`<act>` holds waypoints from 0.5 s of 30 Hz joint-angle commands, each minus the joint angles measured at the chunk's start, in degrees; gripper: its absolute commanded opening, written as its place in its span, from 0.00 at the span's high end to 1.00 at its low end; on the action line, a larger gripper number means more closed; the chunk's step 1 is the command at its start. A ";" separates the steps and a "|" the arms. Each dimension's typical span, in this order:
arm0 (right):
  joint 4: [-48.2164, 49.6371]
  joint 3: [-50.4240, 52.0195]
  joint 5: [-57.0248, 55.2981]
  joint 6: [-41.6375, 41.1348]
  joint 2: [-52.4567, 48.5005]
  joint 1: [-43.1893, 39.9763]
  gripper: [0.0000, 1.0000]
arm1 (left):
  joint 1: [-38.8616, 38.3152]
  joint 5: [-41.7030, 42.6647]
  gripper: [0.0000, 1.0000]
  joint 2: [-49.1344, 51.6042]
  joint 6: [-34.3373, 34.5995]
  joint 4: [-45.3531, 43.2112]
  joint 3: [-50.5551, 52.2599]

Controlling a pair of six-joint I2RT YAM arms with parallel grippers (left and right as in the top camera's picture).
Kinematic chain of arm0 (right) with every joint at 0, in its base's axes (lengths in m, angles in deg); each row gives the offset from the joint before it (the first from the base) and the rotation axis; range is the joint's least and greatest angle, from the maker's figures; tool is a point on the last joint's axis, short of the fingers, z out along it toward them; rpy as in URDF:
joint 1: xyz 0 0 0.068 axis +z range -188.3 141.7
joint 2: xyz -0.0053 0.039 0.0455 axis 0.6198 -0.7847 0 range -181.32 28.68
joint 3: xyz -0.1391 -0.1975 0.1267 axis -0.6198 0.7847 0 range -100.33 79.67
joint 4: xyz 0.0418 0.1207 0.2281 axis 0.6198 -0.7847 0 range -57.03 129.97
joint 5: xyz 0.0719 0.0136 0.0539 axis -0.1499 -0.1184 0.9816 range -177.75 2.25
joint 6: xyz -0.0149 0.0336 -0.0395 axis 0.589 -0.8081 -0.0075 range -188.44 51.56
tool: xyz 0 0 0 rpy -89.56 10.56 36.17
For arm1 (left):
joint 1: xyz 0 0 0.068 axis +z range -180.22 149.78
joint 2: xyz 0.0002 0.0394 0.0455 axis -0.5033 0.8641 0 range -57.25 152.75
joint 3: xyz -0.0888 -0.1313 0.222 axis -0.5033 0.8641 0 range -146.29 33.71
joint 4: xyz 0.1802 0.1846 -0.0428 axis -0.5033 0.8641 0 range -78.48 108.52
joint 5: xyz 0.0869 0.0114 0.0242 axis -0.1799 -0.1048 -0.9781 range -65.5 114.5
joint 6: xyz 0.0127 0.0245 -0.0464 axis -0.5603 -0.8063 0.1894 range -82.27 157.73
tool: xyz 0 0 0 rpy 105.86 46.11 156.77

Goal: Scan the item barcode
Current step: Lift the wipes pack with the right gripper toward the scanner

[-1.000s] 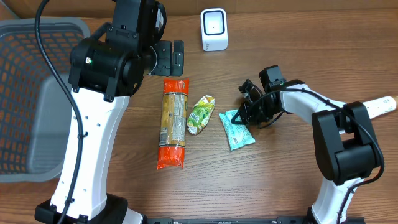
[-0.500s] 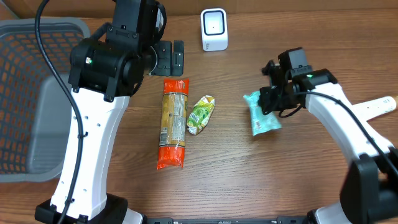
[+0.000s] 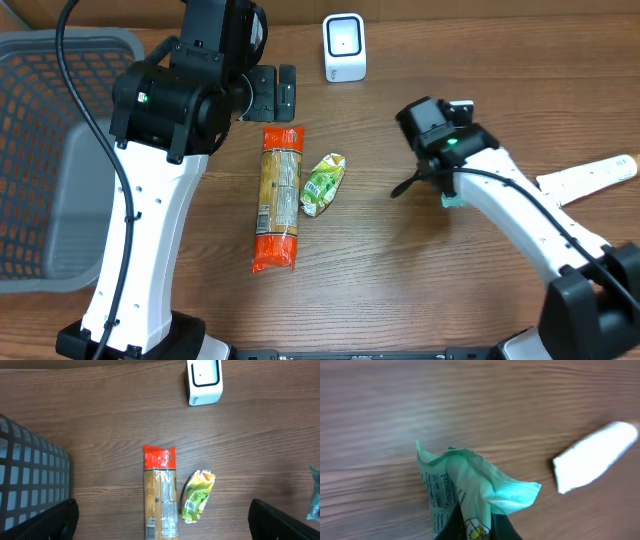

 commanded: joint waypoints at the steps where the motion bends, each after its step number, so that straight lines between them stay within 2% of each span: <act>1: -1.84 -0.26 -10.75 -2.60 -5.88 -0.52 0.96 | 0.28 -0.57 0.00 0.20 -1.09 -0.04 -0.11; 8: -3.08 -0.26 -14.53 -2.60 -12.81 -0.94 0.96 | 0.28 -0.55 0.00 0.20 -1.09 -0.04 -0.11; 15: 0.07 -0.26 -1.57 -2.60 -13.18 -0.61 0.96 | 0.28 -0.57 0.00 0.20 -1.09 -0.04 -0.11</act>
